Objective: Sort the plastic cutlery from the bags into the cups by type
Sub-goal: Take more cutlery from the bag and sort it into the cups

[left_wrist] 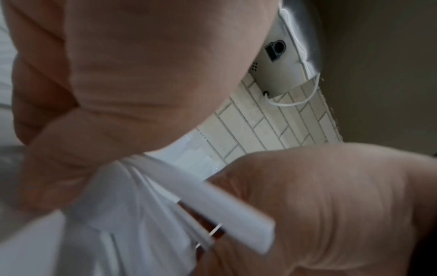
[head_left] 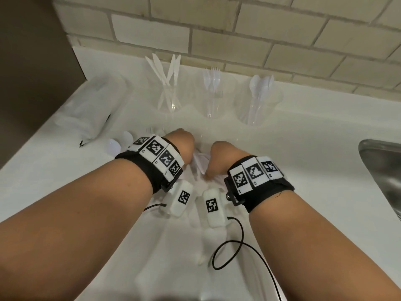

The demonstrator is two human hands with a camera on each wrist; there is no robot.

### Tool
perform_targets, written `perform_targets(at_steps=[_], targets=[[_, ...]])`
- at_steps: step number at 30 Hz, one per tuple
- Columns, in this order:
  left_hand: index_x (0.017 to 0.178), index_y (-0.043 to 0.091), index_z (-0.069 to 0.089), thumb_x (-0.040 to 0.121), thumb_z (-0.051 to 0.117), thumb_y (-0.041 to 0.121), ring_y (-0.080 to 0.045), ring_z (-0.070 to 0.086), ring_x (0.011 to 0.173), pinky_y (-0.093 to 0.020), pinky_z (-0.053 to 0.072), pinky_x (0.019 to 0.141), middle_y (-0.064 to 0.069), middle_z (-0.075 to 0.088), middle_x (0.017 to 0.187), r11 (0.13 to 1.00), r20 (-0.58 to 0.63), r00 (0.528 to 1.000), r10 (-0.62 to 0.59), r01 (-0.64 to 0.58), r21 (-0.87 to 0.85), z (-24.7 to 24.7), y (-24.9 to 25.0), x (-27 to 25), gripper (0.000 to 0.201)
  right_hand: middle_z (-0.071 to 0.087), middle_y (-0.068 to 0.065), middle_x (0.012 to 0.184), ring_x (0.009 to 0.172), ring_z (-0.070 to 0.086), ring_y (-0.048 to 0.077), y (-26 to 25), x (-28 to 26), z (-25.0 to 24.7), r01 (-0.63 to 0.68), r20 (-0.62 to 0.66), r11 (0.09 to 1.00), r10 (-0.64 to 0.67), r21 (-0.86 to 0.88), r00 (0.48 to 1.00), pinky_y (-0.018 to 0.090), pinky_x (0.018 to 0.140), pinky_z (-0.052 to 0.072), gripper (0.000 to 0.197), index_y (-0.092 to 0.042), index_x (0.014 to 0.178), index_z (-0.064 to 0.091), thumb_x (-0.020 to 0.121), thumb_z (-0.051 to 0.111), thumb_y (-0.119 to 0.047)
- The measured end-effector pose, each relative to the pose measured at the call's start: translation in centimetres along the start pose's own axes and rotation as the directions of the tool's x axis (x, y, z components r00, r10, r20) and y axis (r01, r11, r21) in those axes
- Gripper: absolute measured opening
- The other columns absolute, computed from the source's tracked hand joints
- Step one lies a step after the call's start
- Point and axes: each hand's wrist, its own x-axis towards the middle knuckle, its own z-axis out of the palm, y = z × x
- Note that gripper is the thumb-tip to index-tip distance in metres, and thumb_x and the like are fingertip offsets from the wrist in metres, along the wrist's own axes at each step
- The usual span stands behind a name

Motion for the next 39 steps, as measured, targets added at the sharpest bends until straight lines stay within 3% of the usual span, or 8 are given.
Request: perform_targets(at_steps=[6,10,16,26,29,32,36,39], targets=[[0.123,-0.004,0.053,0.094,0.045,0.006,-0.030,0.052,0.119,-0.033,0.041,0.096,-0.019,0.053,0.130,0.997,0.080,0.997,0.019,-0.025,0.071,-0.3,0.6,-0.5,0.032,0.060,0.010,0.092,0.087,0.058,0.027,1.3,-0.3,-0.9,0.012,-0.036,0.931,0.001,0.366,0.999,0.034,0.080,0.049,0.024,-0.004,0.099,0.059,0.091,0.057,-0.027],[0.115,-0.005,0.061,0.092,0.052,0.007,-0.022,0.052,0.076,-0.027,0.043,0.071,-0.008,0.052,0.072,0.999,0.115,0.993,0.018,-0.013,-0.044,-1.0,1.1,-0.8,0.027,0.057,0.003,0.074,0.067,0.054,0.018,0.8,-0.4,-0.8,0.026,-0.025,0.956,-0.019,0.293,1.000,0.029,0.063,0.044,0.049,-0.011,0.078,0.053,0.078,0.066,-0.058],[0.107,0.008,0.068,0.084,0.065,0.023,-0.020,0.059,0.081,-0.024,0.038,0.055,-0.007,0.069,0.102,0.987,-0.046,0.999,0.024,-0.031,-0.158,-0.6,0.7,-1.4,0.028,0.049,0.002,0.082,0.086,0.053,0.022,-1.0,0.3,0.6,0.048,-0.124,0.999,-0.047,0.002,0.991,0.030,0.069,0.043,0.028,-0.009,0.083,0.052,0.077,0.072,-0.028],[0.124,0.009,0.061,0.088,0.048,0.004,-0.022,0.058,0.102,-0.023,0.045,0.074,-0.005,0.063,0.120,0.926,-0.080,0.997,0.013,-0.043,-0.376,-0.1,-0.9,-2.0,0.039,0.045,0.001,0.069,0.077,0.052,0.021,-2.0,0.6,0.4,0.067,-0.107,0.998,-0.066,0.014,0.992,0.028,0.070,0.043,0.021,-0.009,0.075,0.050,0.081,0.069,-0.017],[0.133,0.013,0.055,0.088,0.044,-0.006,-0.024,0.053,0.122,-0.027,0.042,0.096,-0.005,0.055,0.136,0.774,-0.113,0.989,-0.094,0.001,-0.634,-0.2,-1.5,-2.6,0.050,0.055,0.005,0.082,0.089,0.058,0.025,-2.3,0.8,0.2,0.034,-0.079,0.999,-0.033,0.015,0.996,0.032,0.076,0.048,0.021,-0.007,0.099,0.058,0.084,0.066,-0.019],[0.121,0.010,0.061,0.086,0.046,-0.012,-0.027,0.060,0.112,-0.035,0.050,0.095,-0.007,0.061,0.123,0.440,-0.080,0.978,-0.191,0.012,-0.898,0.8,-2.0,-2.9,0.044,0.059,0.013,0.118,0.112,0.057,0.028,-2.5,1.2,0.4,0.034,-0.069,0.999,-0.036,-0.020,0.997,0.034,0.089,0.046,0.035,-0.003,0.121,0.053,0.090,0.059,-0.017],[0.097,0.016,0.061,0.087,0.037,-0.008,-0.034,0.063,0.099,-0.045,0.053,0.087,-0.012,0.057,0.110,0.008,0.063,0.950,-0.306,0.069,-0.998,0.8,-2.5,-3.6,0.036,0.061,0.011,0.112,0.108,0.060,0.026,-2.8,1.5,0.4,0.034,-0.106,0.999,-0.037,-0.027,0.994,0.032,0.085,0.049,0.030,-0.002,0.115,0.057,0.087,0.061,-0.013],[0.102,0.018,0.058,0.086,0.036,-0.006,-0.031,0.060,0.104,-0.048,0.051,0.094,-0.008,0.055,0.113,-0.014,0.013,0.915,-0.404,0.008,-1.000,1.0,-3.4,-3.7,0.037,0.063,0.012,0.117,0.108,0.061,0.027,-2.9,1.4,0.6,0.059,-0.129,0.998,-0.058,-0.001,0.990,0.032,0.087,0.049,0.026,-0.001,0.114,0.058,0.089,0.057,-0.009]])
